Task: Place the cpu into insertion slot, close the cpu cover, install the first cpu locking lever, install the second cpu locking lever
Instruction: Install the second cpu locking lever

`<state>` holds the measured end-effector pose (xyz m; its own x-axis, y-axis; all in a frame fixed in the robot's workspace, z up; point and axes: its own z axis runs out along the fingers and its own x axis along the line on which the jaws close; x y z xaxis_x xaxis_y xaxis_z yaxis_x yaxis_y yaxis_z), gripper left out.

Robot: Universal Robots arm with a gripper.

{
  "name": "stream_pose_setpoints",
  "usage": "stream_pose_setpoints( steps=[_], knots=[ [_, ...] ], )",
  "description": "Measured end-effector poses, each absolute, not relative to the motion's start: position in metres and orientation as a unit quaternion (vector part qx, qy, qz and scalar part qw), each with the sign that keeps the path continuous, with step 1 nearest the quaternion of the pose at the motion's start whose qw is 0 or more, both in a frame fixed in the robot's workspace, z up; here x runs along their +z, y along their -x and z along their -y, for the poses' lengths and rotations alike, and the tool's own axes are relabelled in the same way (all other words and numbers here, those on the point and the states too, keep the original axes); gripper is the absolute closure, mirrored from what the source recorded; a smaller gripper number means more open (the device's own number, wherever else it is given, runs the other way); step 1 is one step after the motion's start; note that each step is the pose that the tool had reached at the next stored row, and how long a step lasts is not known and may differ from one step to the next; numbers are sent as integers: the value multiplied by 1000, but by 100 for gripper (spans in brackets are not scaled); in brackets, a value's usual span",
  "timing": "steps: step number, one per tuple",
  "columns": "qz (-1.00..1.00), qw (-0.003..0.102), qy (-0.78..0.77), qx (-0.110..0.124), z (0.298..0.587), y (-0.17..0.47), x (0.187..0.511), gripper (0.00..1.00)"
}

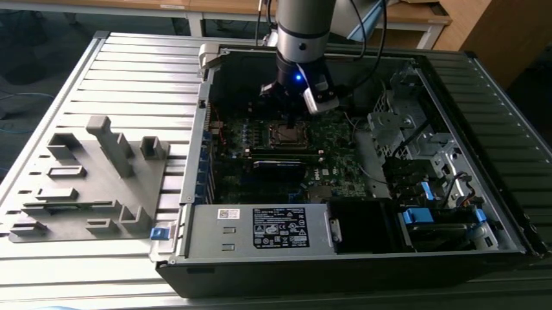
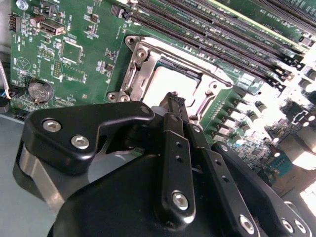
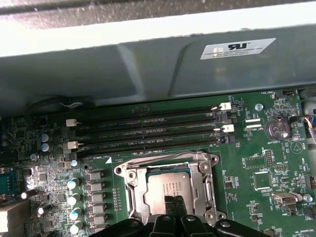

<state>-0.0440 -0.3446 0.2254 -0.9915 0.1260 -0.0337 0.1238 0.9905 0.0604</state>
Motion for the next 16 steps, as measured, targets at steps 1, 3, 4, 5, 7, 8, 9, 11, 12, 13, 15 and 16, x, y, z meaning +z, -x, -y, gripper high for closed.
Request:
stream_pose_setpoints(
  steps=[1,3,4,5,7,8,9,11,12,13,15,16],
  knots=[
    [-997,19,-63,29,345,44,226,89],
    [-997,19,-63,29,345,44,227,89],
    [-997,19,-63,29,345,44,228,89],
    [-997,19,-63,29,345,44,229,89],
    [-997,19,-63,29,345,44,231,89],
    [-997,19,-63,29,345,44,232,89],
    [-997,19,-63,29,345,44,233,89],
    [-997,19,-63,29,345,44,235,89],
    [-997,19,-63,29,345,44,236,89],
    [-997,19,-63,29,345,44,236,89],
    [-997,19,-63,29,345,44,236,89],
    [-997,19,-63,29,345,44,236,89]
  ],
)
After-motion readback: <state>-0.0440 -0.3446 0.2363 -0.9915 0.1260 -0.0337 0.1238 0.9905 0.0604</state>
